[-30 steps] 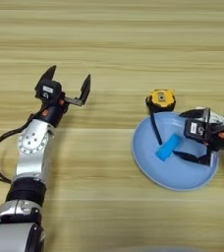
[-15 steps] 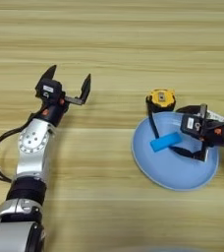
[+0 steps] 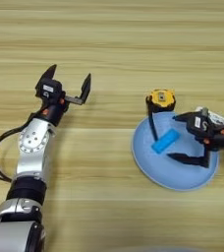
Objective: Move the objects on the table
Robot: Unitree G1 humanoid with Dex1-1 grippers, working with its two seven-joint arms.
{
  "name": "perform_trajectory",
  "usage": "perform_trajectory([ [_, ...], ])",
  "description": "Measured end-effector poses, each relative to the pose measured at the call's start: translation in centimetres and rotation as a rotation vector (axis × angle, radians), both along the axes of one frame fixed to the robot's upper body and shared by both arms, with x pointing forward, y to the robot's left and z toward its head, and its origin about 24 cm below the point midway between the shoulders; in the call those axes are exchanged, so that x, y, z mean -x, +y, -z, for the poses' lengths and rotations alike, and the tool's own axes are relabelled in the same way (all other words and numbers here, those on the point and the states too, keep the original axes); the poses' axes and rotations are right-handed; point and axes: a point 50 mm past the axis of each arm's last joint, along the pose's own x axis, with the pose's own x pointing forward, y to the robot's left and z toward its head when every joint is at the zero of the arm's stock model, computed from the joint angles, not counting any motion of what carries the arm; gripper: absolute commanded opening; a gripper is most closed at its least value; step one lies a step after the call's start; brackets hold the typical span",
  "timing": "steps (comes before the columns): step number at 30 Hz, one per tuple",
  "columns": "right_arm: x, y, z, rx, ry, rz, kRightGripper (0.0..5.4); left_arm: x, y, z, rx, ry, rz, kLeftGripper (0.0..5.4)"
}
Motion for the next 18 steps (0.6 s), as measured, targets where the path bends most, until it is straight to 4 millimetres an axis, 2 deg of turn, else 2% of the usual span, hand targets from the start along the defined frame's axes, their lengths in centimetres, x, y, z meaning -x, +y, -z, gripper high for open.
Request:
perform_trajectory([
  [5, -0.1, -0.8, 0.8, 0.02, 0.04, 0.009, 5.36, 0.0, 0.0, 0.0, 0.0, 0.0, 0.0, 5.4],
  [10, -1.0, -1.4, 1.1, 0.037, 0.041, 0.028, 5.36, 0.0, 0.0, 0.0, 0.0, -0.001, 0.0, 5.4],
  [18, -1.8, -0.6, 1.2, 0.024, 0.034, 0.013, 5.36, 0.0, 0.0, 0.0, 0.0, -0.001, 0.001, 5.4],
])
